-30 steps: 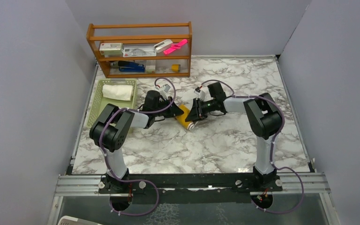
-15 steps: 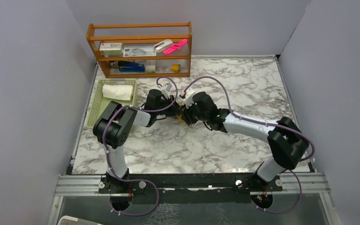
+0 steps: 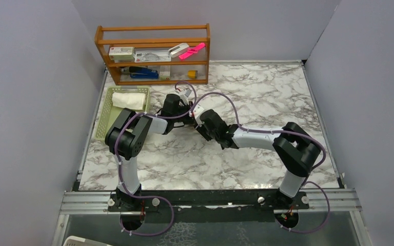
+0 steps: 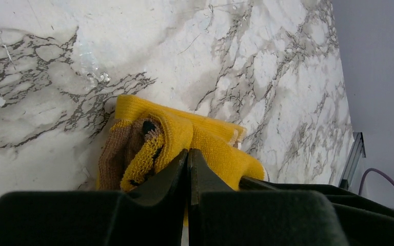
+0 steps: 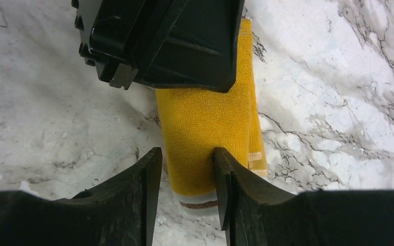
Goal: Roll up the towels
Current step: Roll the towel at the center of the board, then pick up the towel at the center of the board, then place the towel in the bin.
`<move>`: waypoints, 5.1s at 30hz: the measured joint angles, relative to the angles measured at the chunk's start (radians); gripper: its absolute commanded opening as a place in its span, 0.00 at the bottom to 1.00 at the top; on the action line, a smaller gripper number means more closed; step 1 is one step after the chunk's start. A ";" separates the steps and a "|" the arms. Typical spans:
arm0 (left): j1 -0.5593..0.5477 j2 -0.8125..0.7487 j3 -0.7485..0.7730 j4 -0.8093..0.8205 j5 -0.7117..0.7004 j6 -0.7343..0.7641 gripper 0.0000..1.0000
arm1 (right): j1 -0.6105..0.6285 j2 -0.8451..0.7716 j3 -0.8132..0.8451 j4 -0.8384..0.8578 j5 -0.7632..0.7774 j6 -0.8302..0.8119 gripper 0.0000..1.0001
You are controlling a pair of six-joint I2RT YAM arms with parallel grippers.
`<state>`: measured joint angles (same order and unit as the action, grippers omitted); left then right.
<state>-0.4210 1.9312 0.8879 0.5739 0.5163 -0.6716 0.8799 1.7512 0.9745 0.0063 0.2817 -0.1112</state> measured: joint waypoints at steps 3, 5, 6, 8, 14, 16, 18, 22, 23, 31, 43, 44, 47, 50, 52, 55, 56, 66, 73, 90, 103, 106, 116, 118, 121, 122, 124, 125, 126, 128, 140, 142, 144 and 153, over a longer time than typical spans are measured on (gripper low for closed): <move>0.000 0.008 0.023 -0.024 0.000 0.011 0.08 | 0.005 0.039 0.019 0.002 0.040 -0.006 0.42; 0.000 0.013 0.034 -0.036 0.000 0.017 0.08 | 0.010 0.066 0.037 0.003 0.068 -0.008 0.42; 0.000 0.015 0.039 -0.039 0.000 0.019 0.08 | 0.012 0.080 0.047 0.003 0.082 -0.008 0.42; 0.002 0.024 0.058 -0.053 0.000 0.028 0.08 | 0.015 0.106 0.071 0.003 0.115 -0.008 0.41; 0.008 0.042 0.102 -0.087 0.000 0.054 0.10 | 0.018 0.167 0.129 -0.006 0.197 0.004 0.23; 0.012 0.042 0.106 -0.095 0.000 0.057 0.13 | 0.018 0.170 0.135 -0.011 0.203 0.020 0.20; 0.026 0.037 0.106 -0.103 0.006 0.056 0.19 | 0.016 0.170 0.137 -0.015 0.201 0.038 0.18; 0.082 -0.028 0.084 -0.150 0.027 0.043 0.33 | -0.009 0.159 0.140 -0.020 0.142 0.083 0.17; 0.107 -0.058 0.069 -0.164 0.027 0.040 0.36 | -0.023 0.151 0.140 -0.026 0.112 0.100 0.17; 0.217 -0.336 -0.069 -0.200 -0.024 -0.006 0.42 | -0.168 0.111 0.149 -0.072 -0.227 0.267 0.16; 0.060 -0.325 -0.246 -0.156 -0.084 -0.084 0.57 | -0.427 0.184 0.122 0.058 -0.871 0.589 0.16; 0.047 -0.303 -0.246 -0.135 -0.085 -0.086 0.57 | -0.436 0.194 0.120 0.071 -0.911 0.608 0.15; 0.024 -0.251 -0.239 -0.092 -0.089 -0.100 0.59 | -0.448 0.221 0.120 0.090 -1.012 0.653 0.15; 0.010 -0.190 -0.205 -0.052 -0.092 -0.106 0.59 | -0.453 0.251 0.120 0.109 -1.096 0.692 0.15; 0.006 -0.159 -0.185 -0.035 -0.091 -0.106 0.59 | -0.463 0.269 0.120 0.129 -1.135 0.716 0.15; 0.006 -0.123 -0.157 -0.008 -0.087 -0.108 0.59 | -0.485 0.283 0.121 0.145 -1.160 0.740 0.15; 0.006 -0.114 -0.151 0.000 -0.086 -0.109 0.59 | -0.489 0.286 0.122 0.145 -1.163 0.745 0.15; 0.007 -0.060 -0.142 0.107 -0.078 -0.173 0.59 | -0.502 0.303 0.136 0.146 -1.172 0.747 0.16; 0.008 -0.013 -0.200 0.301 -0.081 -0.244 0.60 | -0.507 0.322 0.137 0.176 -1.206 0.766 0.16; 0.009 0.101 -0.240 0.617 -0.083 -0.356 0.60 | -0.507 0.334 0.137 0.189 -1.236 0.762 0.16; 0.000 0.171 -0.190 0.674 -0.082 -0.372 0.38 | -0.507 0.342 0.148 0.182 -1.245 0.745 0.16; -0.002 0.171 -0.187 0.676 -0.082 -0.372 0.33 | -0.507 0.345 0.152 0.178 -1.249 0.740 0.16; -0.007 0.152 -0.192 0.665 -0.085 -0.368 0.22 | -0.508 0.348 0.177 0.128 -1.261 0.692 0.26; -0.009 0.132 -0.202 0.651 -0.093 -0.365 0.18 | -0.508 0.348 0.183 0.113 -1.273 0.672 0.30; -0.015 0.093 -0.222 0.630 -0.106 -0.358 0.15 | -0.506 0.341 0.186 0.086 -1.293 0.633 0.35; -0.018 0.078 -0.230 0.621 -0.111 -0.355 0.15 | -0.504 0.334 0.186 0.073 -1.295 0.618 0.36; -0.020 0.043 -0.243 0.612 -0.124 -0.348 0.13 | -0.499 0.313 0.186 0.050 -1.297 0.592 0.38; -0.020 0.025 -0.246 0.610 -0.129 -0.345 0.13 | -0.496 0.298 0.186 0.039 -1.297 0.578 0.38; -0.021 0.006 -0.248 0.608 -0.135 -0.342 0.12 | -0.493 0.281 0.186 0.032 -1.296 0.567 0.38; -0.019 -0.035 -0.249 0.601 -0.145 -0.334 0.11 | -0.490 0.244 0.186 0.023 -1.297 0.549 0.38; 0.105 -0.410 -0.301 0.428 -0.213 -0.264 0.00 | -0.599 0.042 0.028 0.114 -1.288 0.581 0.43; 0.142 -0.484 -0.326 0.373 -0.226 -0.256 0.00 | -0.600 0.016 0.025 0.117 -1.278 0.580 0.44; 0.182 -0.586 -0.351 0.282 -0.251 -0.240 0.00 | -0.598 -0.010 0.024 0.123 -1.271 0.578 0.44; 0.335 -1.073 -0.308 -0.254 -0.513 -0.105 0.00 | -0.597 -0.033 -0.033 0.188 -1.271 0.595 0.47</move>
<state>-0.0860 0.8585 0.5797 0.3195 0.0036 -0.7769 0.2832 1.7184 0.9413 0.1940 -0.9894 0.4835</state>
